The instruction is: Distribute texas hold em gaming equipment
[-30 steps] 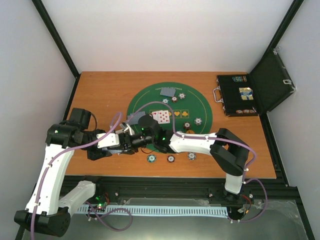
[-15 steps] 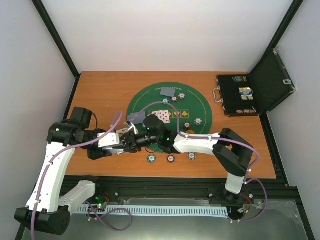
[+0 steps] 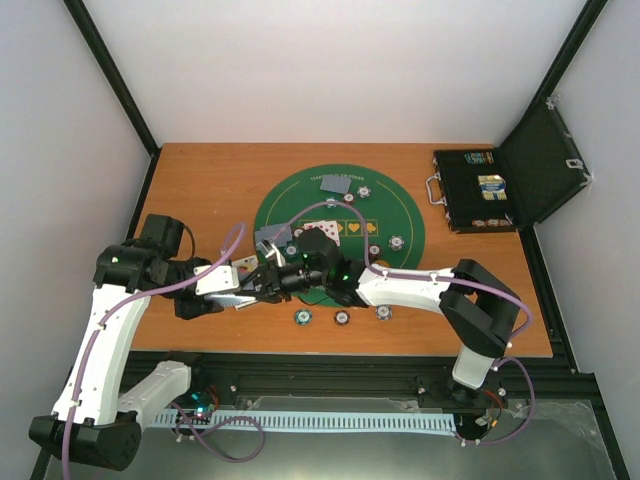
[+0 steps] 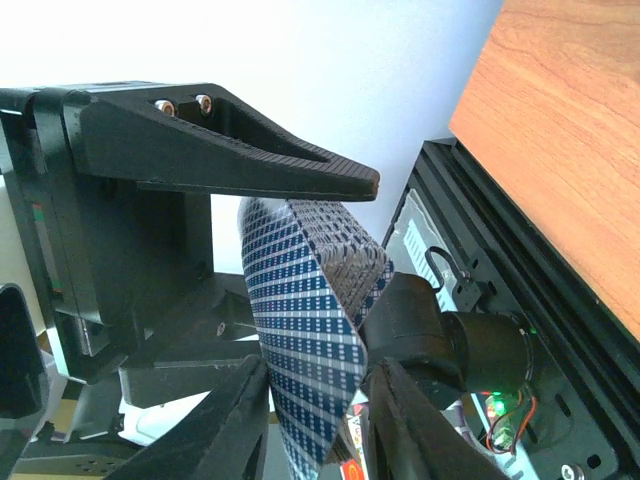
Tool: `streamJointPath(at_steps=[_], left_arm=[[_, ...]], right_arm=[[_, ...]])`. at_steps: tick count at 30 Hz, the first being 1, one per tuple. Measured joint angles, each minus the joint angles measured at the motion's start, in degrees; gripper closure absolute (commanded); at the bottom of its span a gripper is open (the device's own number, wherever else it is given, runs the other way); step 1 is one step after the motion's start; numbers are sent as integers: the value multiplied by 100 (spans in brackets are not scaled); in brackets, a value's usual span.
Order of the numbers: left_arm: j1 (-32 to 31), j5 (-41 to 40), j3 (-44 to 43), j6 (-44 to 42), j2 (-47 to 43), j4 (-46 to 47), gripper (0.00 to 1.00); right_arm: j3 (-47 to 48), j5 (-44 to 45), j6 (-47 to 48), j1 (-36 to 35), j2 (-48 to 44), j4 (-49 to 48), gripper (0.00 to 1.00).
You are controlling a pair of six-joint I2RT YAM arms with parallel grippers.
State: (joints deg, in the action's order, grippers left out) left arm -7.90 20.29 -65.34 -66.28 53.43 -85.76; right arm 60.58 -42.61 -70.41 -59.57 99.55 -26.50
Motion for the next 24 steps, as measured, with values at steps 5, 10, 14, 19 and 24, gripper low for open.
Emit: streamJointPath(at_steps=[5,10,14,19,24], left_arm=[[0,-37,2,0,0,0,95],[0,-52,2,2,0,0,95],[0,-72,2,2,-2,0,96],[0,-55,2,2,-4,0,95],[0,-33,2,2,-4,0,95]], right_arm=[[-17,44,107,26,-149,208,85],[-66,76,212,87,-328,468,93],[-85,103,328,219,-448,780,97],[-142,98,695,688,-581,1488,97],[192,153,1744,1552,-658,2942,97]])
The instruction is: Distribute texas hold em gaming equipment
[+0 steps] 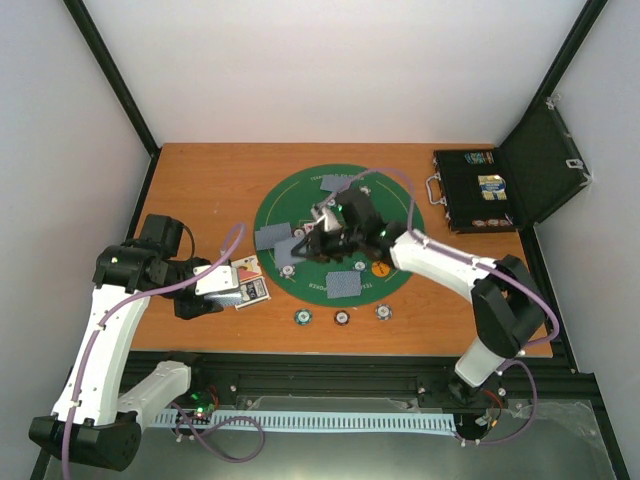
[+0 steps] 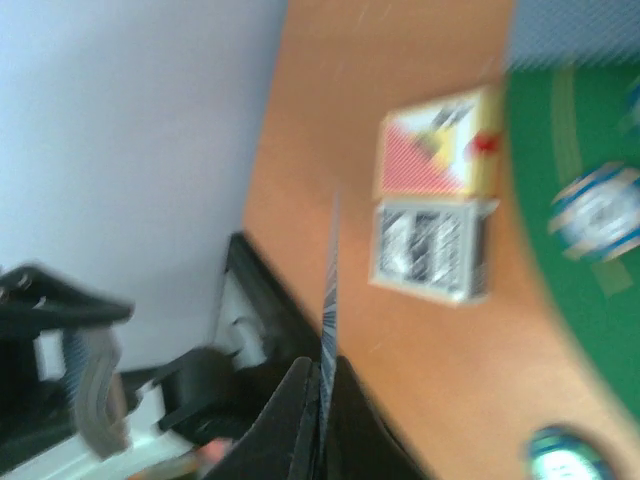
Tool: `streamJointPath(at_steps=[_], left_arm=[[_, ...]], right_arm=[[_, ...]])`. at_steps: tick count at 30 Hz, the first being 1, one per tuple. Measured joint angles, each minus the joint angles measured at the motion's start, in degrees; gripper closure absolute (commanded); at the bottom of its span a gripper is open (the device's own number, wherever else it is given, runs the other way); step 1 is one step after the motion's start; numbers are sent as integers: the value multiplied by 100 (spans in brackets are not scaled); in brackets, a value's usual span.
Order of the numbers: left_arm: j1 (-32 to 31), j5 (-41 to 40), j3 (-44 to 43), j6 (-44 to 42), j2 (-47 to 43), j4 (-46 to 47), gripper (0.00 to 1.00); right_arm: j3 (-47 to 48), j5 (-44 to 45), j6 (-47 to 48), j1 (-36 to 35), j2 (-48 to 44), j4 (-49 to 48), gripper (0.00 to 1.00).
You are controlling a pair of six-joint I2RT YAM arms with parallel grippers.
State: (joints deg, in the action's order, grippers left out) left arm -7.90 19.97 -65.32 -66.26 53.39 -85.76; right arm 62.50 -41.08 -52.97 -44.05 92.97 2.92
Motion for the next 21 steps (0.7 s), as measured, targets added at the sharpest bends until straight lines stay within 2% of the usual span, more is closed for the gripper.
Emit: streamJointPath(at_steps=[4,7,10,16,21], left_arm=[[0,4,0,0,0,0,95],[0,17,0,0,2,0,95],[0,28,0,2,2,0,95],[0,42,0,4,2,0,95],[0,42,0,4,2,0,95]], right_arm=[[1311,940,1517,575,291,1843,97],[2546,2448,2564,728,813,2855,97],[3274,4024,3335,726,1434,3397,97],[3353,6918,5112,437,2505,3375,97],[2999,8146,6513,55,2957,2638,97]])
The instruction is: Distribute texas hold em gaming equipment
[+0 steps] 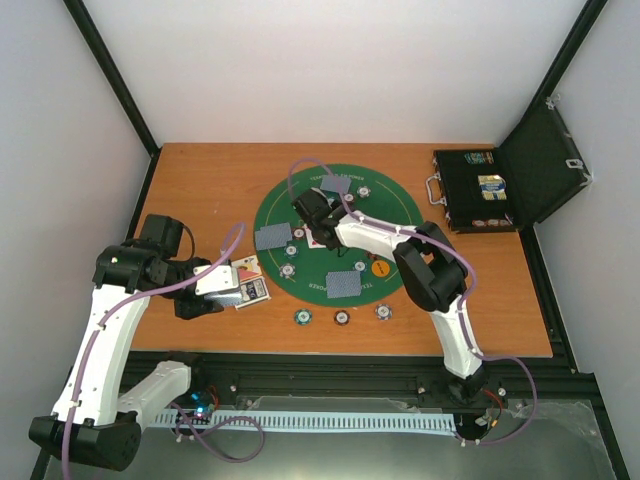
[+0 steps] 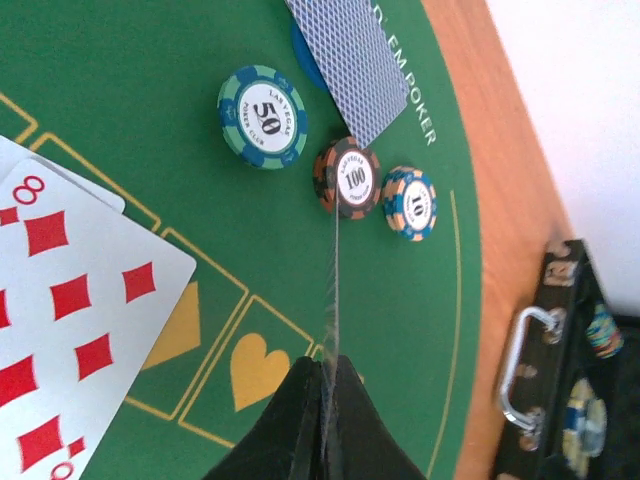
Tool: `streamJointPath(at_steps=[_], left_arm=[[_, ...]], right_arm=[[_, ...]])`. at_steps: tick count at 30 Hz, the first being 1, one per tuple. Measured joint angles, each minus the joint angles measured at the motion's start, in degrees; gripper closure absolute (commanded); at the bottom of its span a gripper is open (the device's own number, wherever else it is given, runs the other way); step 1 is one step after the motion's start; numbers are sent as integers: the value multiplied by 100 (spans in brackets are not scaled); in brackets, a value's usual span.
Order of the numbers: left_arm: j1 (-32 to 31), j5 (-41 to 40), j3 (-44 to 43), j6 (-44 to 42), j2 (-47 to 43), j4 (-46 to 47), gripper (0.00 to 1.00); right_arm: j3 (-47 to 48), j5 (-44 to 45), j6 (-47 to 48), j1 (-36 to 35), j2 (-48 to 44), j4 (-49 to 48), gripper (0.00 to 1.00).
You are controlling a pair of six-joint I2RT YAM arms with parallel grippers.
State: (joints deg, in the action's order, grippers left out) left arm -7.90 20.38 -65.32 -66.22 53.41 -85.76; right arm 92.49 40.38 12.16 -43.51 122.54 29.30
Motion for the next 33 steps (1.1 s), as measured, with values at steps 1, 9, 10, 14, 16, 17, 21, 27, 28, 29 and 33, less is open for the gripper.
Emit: streamJointPath(at_steps=[1,9,10,14,16,17,21,27,28,29,33], left_arm=[[0,0,0,2,0,0,95],[0,-4,48,0,-4,7,95],[0,-4,48,0,-4,9,95],[0,-2,48,2,-4,24,95],[0,0,48,2,-2,24,95],[0,0,48,2,-2,24,95],[0,-2,46,2,-4,24,94],[0,28,31,2,-2,20,94],[0,37,15,4,7,22,94],[0,39,2,4,13,22,94],[0,39,-4,4,20,22,94]], right_arm=[[-63,149,236,-48,39,-144,97],[-223,551,1069,-116,125,-800,97],[-304,544,1093,-133,125,-837,97],[-697,415,1097,-247,131,-824,97],[-809,348,1097,-293,142,-811,97],[-839,330,1097,-313,157,-809,97],[-844,199,1023,-330,188,-772,85],[-789,-278,636,-339,177,-356,52],[-785,-328,590,-339,136,-315,49],[-785,-409,535,-334,85,-264,48],[-796,-649,345,-341,-107,-79,42]])
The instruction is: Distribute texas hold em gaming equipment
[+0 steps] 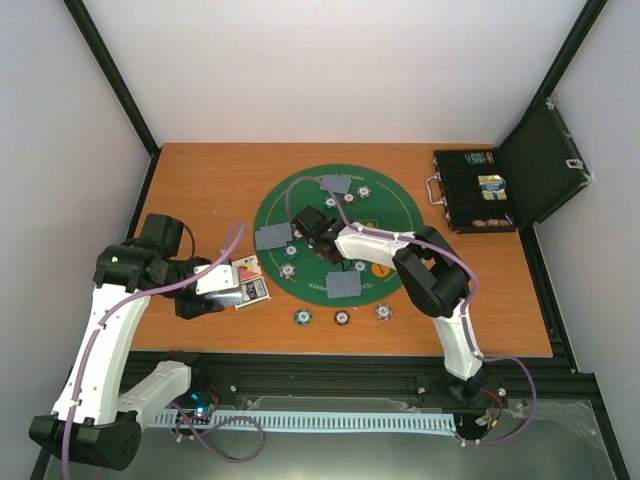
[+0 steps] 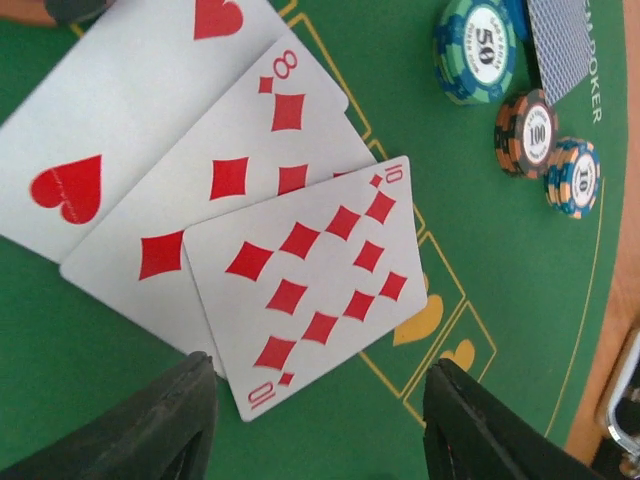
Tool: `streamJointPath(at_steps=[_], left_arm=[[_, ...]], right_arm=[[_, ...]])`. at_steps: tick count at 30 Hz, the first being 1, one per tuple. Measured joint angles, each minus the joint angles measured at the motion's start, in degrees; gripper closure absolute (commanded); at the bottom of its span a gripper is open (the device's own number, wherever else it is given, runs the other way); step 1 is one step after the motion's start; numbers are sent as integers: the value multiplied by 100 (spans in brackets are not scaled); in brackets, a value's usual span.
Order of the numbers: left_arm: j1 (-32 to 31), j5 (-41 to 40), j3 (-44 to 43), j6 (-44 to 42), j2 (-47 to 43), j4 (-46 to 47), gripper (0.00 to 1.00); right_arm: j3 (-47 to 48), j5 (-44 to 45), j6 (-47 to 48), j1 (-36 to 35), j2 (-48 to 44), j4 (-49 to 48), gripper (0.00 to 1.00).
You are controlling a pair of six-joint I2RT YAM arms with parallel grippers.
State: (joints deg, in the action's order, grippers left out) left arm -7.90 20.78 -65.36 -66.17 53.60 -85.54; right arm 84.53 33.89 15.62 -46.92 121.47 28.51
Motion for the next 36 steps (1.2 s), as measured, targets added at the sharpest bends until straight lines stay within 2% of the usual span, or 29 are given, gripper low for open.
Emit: streamJointPath(at_steps=[6,9,11,14,18,20,24,29,36], left_arm=[[0,0,0,0,0,0,94],[0,2,0,4,0,0,94],[0,9,0,9,-4,0,94],[0,31,0,42,-11,0,94],[0,48,0,55,-9,0,94],[0,50,0,63,-9,2,94],[0,52,0,87,-9,4,94],[0,92,0,129,-9,24,94],[0,131,0,170,33,26,94]], right_arm=[[-48,-409,-610,79,-603,260,35],[-50,-704,-1145,184,-1071,356,25],[-81,-1040,-1604,262,-1460,385,15],[-387,-1980,-2457,382,-2223,234,6],[-994,-3740,-3646,413,-3036,-238,4],[-1362,-4710,-4262,400,-3230,-660,3],[-2208,-6054,-5351,262,-3493,-1495,3],[-2555,-6784,-6199,-249,-3703,-2127,3],[-2520,-7077,-6848,-901,-3657,-2990,4]])
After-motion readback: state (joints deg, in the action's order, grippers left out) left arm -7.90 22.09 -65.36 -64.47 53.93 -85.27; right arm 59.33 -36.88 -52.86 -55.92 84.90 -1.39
